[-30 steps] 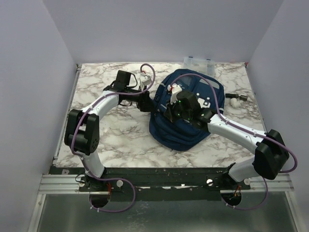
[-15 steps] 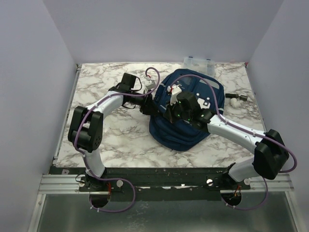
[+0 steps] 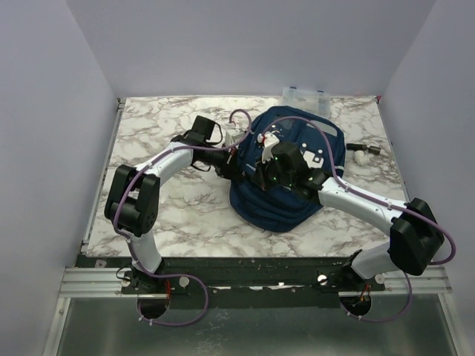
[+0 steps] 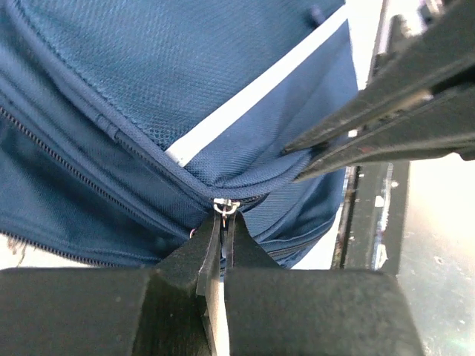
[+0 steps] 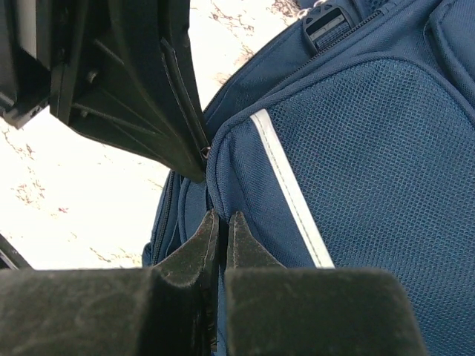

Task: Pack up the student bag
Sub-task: Zip the student bag at the center of the board.

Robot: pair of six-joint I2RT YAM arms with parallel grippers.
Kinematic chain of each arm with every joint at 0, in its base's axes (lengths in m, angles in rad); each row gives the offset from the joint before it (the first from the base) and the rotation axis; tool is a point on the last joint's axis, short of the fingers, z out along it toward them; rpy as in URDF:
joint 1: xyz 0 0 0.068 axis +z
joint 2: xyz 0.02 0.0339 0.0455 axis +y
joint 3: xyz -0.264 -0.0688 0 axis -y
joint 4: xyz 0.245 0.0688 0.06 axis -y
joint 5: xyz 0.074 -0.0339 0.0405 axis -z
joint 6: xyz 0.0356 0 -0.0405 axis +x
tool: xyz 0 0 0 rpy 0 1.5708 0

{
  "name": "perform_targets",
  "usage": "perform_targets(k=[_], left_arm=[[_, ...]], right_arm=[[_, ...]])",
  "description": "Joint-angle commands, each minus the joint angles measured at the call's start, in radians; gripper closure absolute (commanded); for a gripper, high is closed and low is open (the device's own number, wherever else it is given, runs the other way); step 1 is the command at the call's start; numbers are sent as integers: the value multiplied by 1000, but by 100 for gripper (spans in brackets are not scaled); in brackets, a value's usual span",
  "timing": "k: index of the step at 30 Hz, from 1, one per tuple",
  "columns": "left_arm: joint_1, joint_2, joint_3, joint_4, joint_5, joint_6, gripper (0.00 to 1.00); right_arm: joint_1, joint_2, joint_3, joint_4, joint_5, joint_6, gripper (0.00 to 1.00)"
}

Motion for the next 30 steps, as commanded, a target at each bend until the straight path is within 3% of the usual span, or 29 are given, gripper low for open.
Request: perform_targets(k=[1, 7, 11, 16, 20, 21, 23, 27, 30], left_arm=[[-99, -92, -7, -71, -337, -62, 100], [-178, -273, -185, 117, -337, -296, 100], [-231, -311, -270, 194, -282, -389, 100], [-267, -260, -310, 240, -269, -476, 100], [-268, -255, -343, 295, -254, -522, 100], [-267, -259, -351, 305, -253, -531, 100], [-267, -261, -365, 334, -239, -544, 100], [-268, -270, -383, 349, -246, -551, 100], [-267, -267, -399, 363, -233, -559, 100]], right_arm=[[0, 0, -3, 63, -30, 61, 99], [0, 30, -17, 62, -1, 112, 99], [0, 76, -10, 50, -95, 139, 100], [1, 63, 82, -179, -97, 223, 69], [-5, -64, 69, -352, 71, 335, 43], [-18, -106, 52, -385, 119, 368, 32], [-107, -179, -20, -395, 114, 408, 19], [-435, -294, -146, -360, -76, 421, 13], [-551, -348, -183, -345, -83, 422, 11]])
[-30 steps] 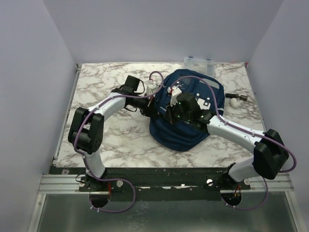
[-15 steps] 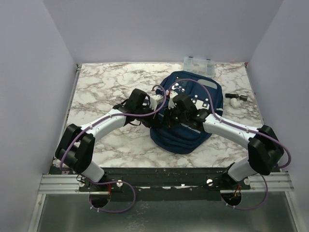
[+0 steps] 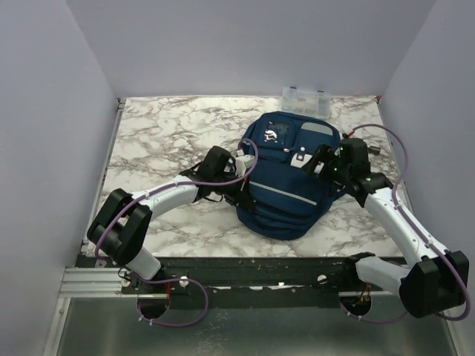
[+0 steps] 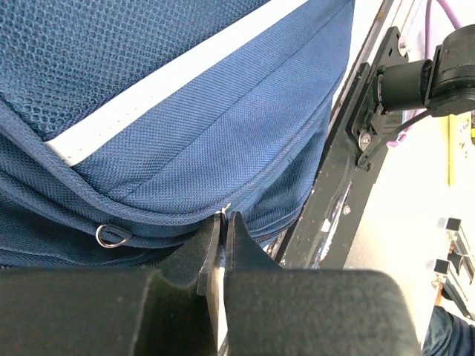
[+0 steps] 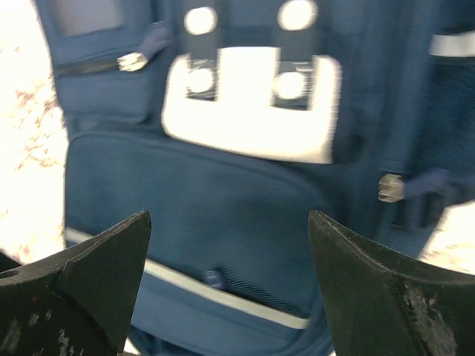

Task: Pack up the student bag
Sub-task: Zip the student bag at the center of the board.

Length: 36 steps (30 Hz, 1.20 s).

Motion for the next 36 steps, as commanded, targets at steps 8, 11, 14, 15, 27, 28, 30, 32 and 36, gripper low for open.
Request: perform_targets(k=[8, 11, 14, 15, 27, 28, 30, 32, 36], left_arm=[[-8, -37, -72, 63, 78, -71, 100], [-29, -53, -70, 49, 30, -102, 100], [-107, -70, -45, 54, -54, -200, 100], [-145, -68, -29, 61, -89, -226, 100], [-245, 34, 57, 295, -53, -486, 58], [-237, 14, 39, 296, -52, -480, 54], [-213, -30, 0, 298, -33, -486, 50], [-191, -103, -58, 305, -33, -506, 46], [-166, -240, -167, 314, -81, -568, 47]], right_arm=[[-312, 43, -158, 62, -349, 2, 18], [-301, 2, -233, 186, -499, 72, 28], [-250, -75, -303, 276, -532, 214, 34], [-232, -104, -339, 322, -520, 281, 36], [-127, -139, -264, 165, -254, 114, 32], [-127, -157, -247, 118, -221, 80, 30], [-123, -192, -228, 58, -198, 38, 26], [-104, -217, -206, 1, -187, 20, 24], [18, -260, -174, -84, -78, 17, 24]])
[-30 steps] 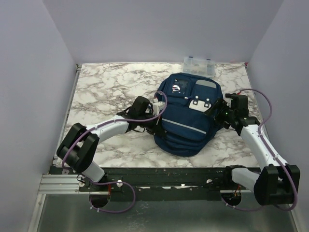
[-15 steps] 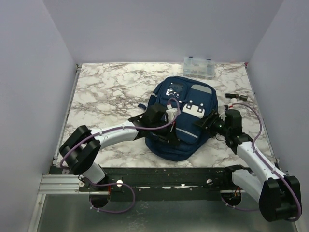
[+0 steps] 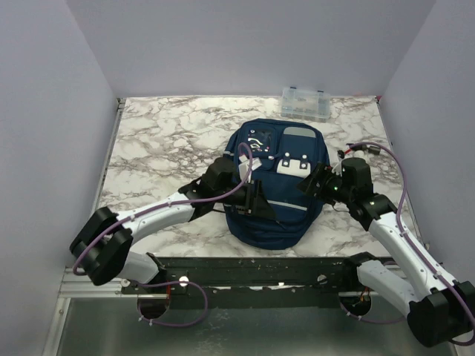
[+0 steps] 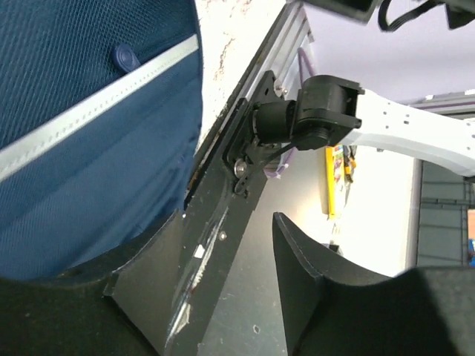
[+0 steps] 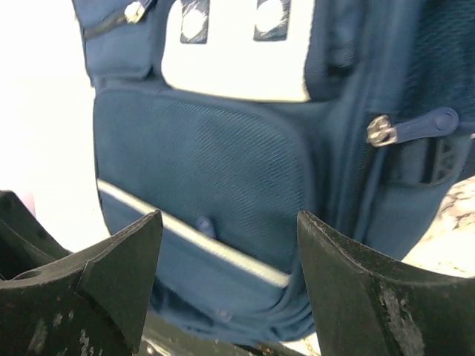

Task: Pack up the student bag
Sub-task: Zip the student bag at the center of the board.

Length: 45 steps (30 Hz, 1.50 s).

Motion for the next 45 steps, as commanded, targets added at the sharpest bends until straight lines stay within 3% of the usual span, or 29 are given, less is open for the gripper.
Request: perform_targets(k=[1, 8, 10, 14, 18, 23, 30, 36, 39, 45], left_arm=[[35, -162, -119, 52, -38, -113, 49], [181, -307, -283, 63, -83, -362, 51], [217, -289, -305, 63, -67, -426, 52], [251, -202, -322, 70, -47, -525, 55], [256, -108, -302, 92, -35, -574, 59], [258, -74, -310, 105, -55, -602, 57], [261, -22, -295, 116, -27, -601, 55], [261, -60, -352, 119, -45, -616, 48], [259, -90, -385, 120, -66, -648, 44], [259, -168, -437, 124, -159, -712, 45]], right_arm=[[132, -43, 66, -168, 134, -55, 24], [366, 1, 141, -262, 267, -44, 26], [484, 63, 173, -293, 302, -36, 29], [744, 192, 234, -374, 516, 28, 30], [862, 287, 267, -428, 654, 89, 36], [918, 355, 279, -478, 737, 134, 45], [941, 421, 246, -443, 821, 139, 44], [942, 465, 242, -381, 894, 129, 45], [942, 465, 236, -353, 892, 116, 56], [943, 401, 207, -306, 864, 107, 58]])
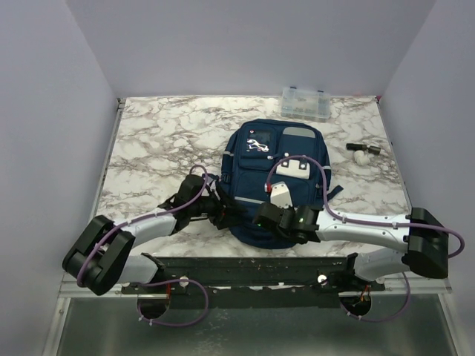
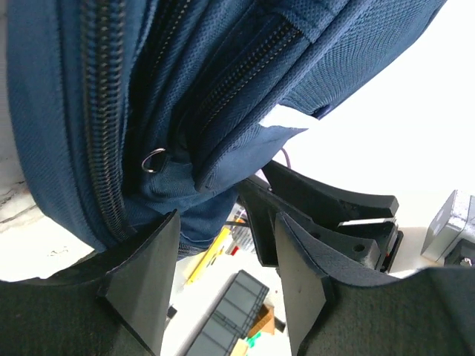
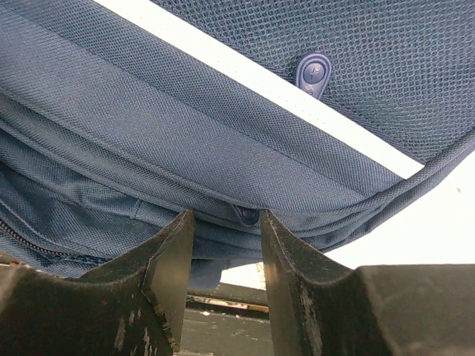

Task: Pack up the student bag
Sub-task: Zip the student bag at the center of the board.

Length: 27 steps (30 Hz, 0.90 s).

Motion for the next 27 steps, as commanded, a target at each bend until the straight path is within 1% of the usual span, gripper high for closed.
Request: perform_targets(k=[1, 3, 4, 6, 7, 8, 10, 11, 12, 15, 19, 24, 27], left_arm=[[4, -49, -37, 1, -112, -55, 46], [9, -24, -22, 19, -140, -53, 49], [15, 6, -10, 40, -132, -58, 51], [22, 72, 14, 131, -88, -77, 55], [24, 99, 37, 162, -77, -73, 59], [27, 127, 55, 171, -74, -65, 64], [39, 165, 77, 212, -61, -54, 90], [47, 170, 73, 228, -54, -65, 96], [53, 164, 64, 251, -53, -72, 100], [70, 110, 43, 258, -54, -66, 100], [89, 74, 53, 259, 22, -100, 100], [113, 34, 67, 283, 92, -147, 100], [123, 13, 72, 294, 121, -163, 100]], right_arm=[[-2, -51, -21, 84, 66, -9, 58], [-2, -71, -42, 110, 67, -16, 58], [-1, -76, -44, 114, 70, -17, 58], [-2, -74, -28, 89, 69, -11, 58], [-2, -76, -27, 89, 65, -14, 58], [-2, -79, -32, 95, 66, -19, 58], [-1, -79, -39, 88, 85, -15, 58], [-2, -78, -34, 72, 92, -8, 58], [-1, -79, -30, 63, 99, -5, 58], [-1, -96, -40, 76, 108, -9, 58], [-1, -121, -52, 115, 113, -18, 58], [-1, -175, -93, 236, 65, -45, 58], [-3, -226, -138, 284, 120, -4, 56]])
